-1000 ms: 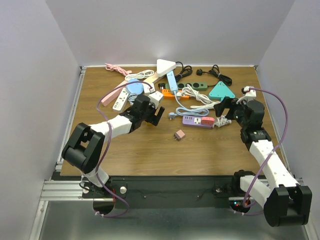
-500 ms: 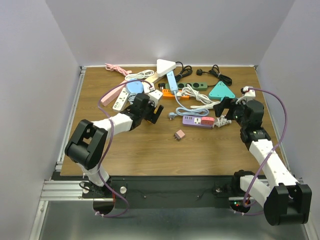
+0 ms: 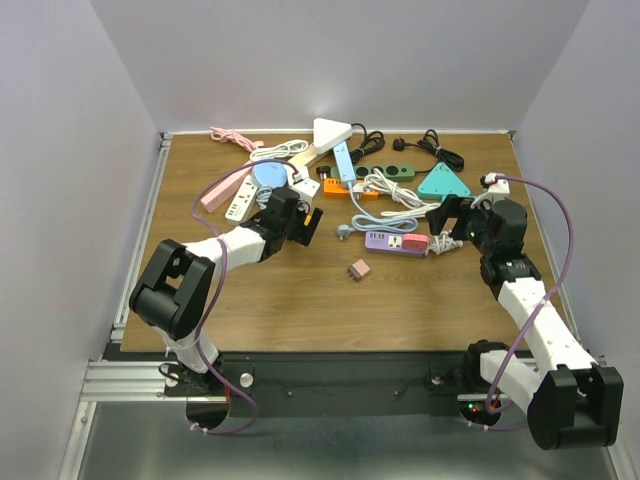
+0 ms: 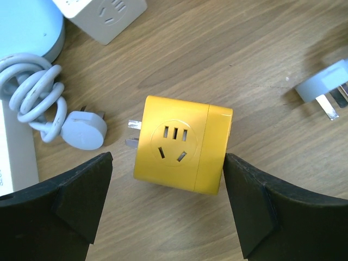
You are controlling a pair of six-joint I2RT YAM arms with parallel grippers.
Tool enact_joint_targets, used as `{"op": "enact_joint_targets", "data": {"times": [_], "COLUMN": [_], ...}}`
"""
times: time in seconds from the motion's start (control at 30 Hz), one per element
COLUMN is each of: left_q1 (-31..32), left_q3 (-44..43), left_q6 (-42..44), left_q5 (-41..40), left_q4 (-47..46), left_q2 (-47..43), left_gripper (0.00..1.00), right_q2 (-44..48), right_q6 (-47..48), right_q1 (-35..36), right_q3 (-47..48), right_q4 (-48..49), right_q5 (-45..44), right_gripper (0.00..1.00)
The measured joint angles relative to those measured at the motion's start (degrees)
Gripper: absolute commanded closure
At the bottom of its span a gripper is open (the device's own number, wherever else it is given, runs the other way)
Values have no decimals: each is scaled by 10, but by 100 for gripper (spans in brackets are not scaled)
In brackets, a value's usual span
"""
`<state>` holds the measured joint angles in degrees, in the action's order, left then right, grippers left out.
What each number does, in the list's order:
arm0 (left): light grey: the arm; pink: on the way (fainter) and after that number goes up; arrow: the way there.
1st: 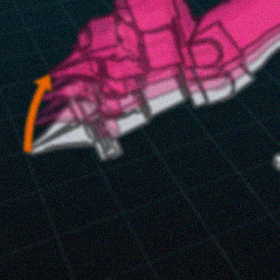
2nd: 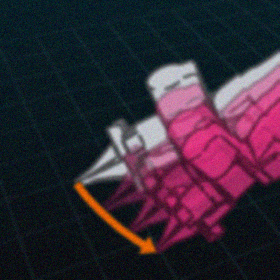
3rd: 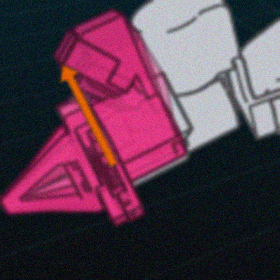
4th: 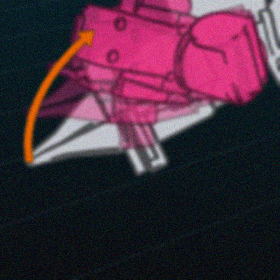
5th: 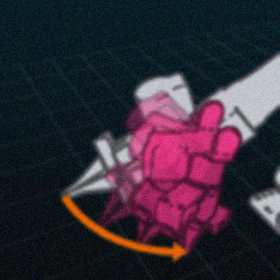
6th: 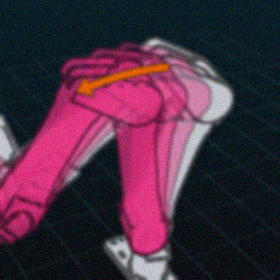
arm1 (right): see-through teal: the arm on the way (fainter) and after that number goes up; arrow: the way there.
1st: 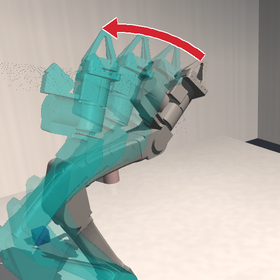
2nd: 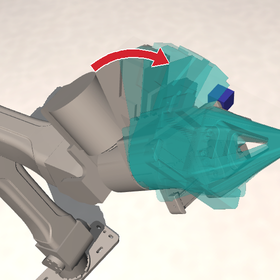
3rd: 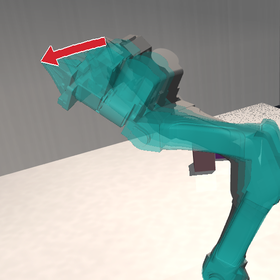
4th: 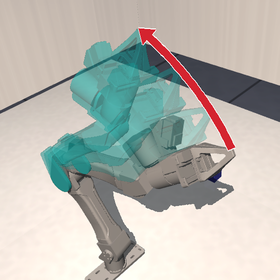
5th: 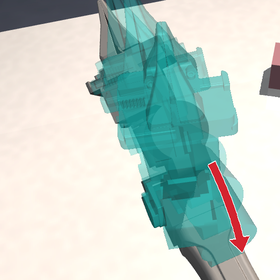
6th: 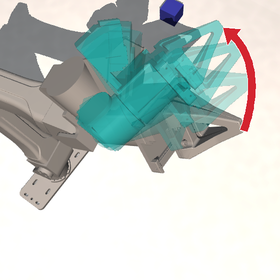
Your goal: Insert the plug
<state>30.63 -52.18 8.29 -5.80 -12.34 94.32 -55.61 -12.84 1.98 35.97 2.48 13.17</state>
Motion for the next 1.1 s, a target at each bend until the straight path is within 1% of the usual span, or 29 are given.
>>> {"op": "enact_joint_targets", "data": {"times": [0.1, 0.2, 0.3, 0.33, 0.4, 0.43, 0.5, 0.53, 0.57, 0.6, 0.67, 0.7, 0.8, 0.97, 1.1], "left_q1": [0, 0, 0, 0, 0, 0, 0, 0, -1, -2, -4, -5, -5, -5, -3], "left_q3": [0, 0, 0, -2, -6, -8, -8, -8, -8, -8, -9, -9, -10, 8, 62], "left_q6": [-10, -18, -29, -29, -32, -33, -33, -35, -35, -36, -39, -43, -60, -122, -194], "left_q5": [-19, -23, -22, -23, -22, -20, -16, -14, -11, -7, 3, 12, 41, 110, 156], "left_q4": [0, 0, 1, 4, 5, 6, 7, 7, 7, 7, 6, 5, 0, -16, -50], "left_q2": [0, 0, 2, 4, 8, 9, 9, 9, 9, 9, 9, 9, 9, -7, -58], "left_gripper": [7, 12, 32, 42, 50, 57, 64, 74, 78, 88, 98, 100, 100, 100, 100], "right_q2": [0, 0, 0, 0, 0, 0, 0, -1, -5, -10, -21, -25, -37, -80, -129], "right_q6": [0, 0, 0, 0, 0, 0, 0, 0, -3, -5, -11, -15, -30, -73, -129], "right_q1": [0, 0, 0, 0, 0, 0, 0, 0, 0, 0, 2, 4, 25, 114, 189], "right_q3": [0, 0, 0, 0, 0, 0, 0, 2, 7, 14, 29, 35, 56, 111, 130], "right_q4": [0, -1, -3, -3, -4, -4, -4, -6, -8, -8, -9, -8, -9, -5, 16], "right_q5": [1, 3, 4, 4, 4, 5, 8, 9, 13, 19, 29, 32, 38, 36, 26], "right_gripper": [0, 0, 0, 0, 0, 0, 0, 0, 0, 0, 0, 0, 0, 2, 2]}}
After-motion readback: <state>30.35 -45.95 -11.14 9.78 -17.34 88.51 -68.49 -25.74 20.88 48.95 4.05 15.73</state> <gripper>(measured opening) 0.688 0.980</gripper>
